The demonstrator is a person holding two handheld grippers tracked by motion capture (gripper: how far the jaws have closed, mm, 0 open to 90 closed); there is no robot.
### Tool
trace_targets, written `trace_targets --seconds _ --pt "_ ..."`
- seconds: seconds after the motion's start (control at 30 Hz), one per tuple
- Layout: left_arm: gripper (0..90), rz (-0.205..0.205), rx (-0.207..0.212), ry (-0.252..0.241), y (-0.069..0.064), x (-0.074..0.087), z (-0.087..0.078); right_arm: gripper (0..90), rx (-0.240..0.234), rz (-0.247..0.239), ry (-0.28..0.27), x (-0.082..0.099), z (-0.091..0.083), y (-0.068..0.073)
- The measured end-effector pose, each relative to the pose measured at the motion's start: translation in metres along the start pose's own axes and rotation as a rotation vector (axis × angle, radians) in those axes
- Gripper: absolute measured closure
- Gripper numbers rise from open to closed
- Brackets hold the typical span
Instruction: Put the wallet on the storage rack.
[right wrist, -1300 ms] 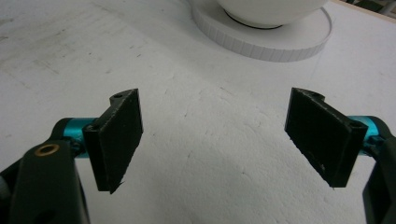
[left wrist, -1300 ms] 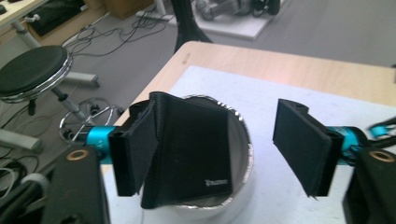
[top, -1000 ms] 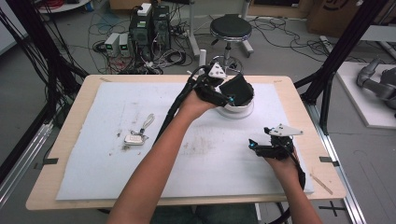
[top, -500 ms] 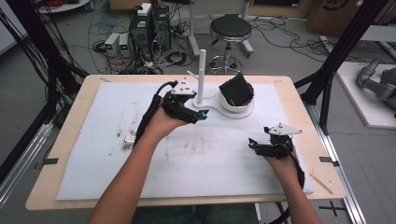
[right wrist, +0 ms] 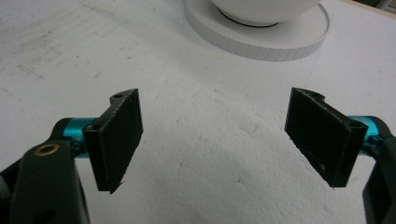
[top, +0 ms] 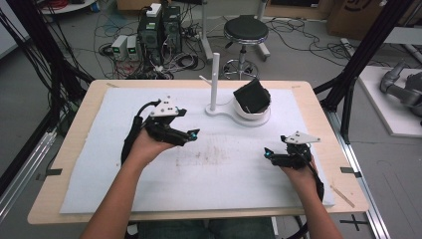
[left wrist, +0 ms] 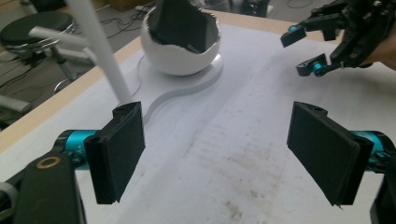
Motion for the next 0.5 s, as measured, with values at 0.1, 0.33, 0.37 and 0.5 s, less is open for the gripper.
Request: trace_targets --seconds 0.1,0.33,0.37,0.5 --pt "19.1 -0.007 -0.011 0.000 0.002 0.008 -0.007 19.4 0.003 -0.002 0.011 0.001 0.002 0.000" --pt "18.5 -0.046 -0.037 -0.033 0.008 0.036 -0.033 19.4 0.012 -0.004 0.011 0.001 0.002 0.000" --pt "18.5 -0.047 -0.036 -0.030 0.010 0.041 -0.036 19.4 0.014 0.003 0.009 0.000 0.001 0.001" --pt "18.4 -0.083 -0.056 -0.039 0.018 0.053 -0.046 19.4 0.007 -0.007 0.011 0.000 0.002 0.004"
Point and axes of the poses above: each handheld gripper's, and its own axes: z roughly forward along the jaws, x roughly out of its underside, y roughly to its left, the point moved 5 cm from there along z, roughly forward along the jaws, and after that the axes turned 1 degree about x, right-handed, at the moved point
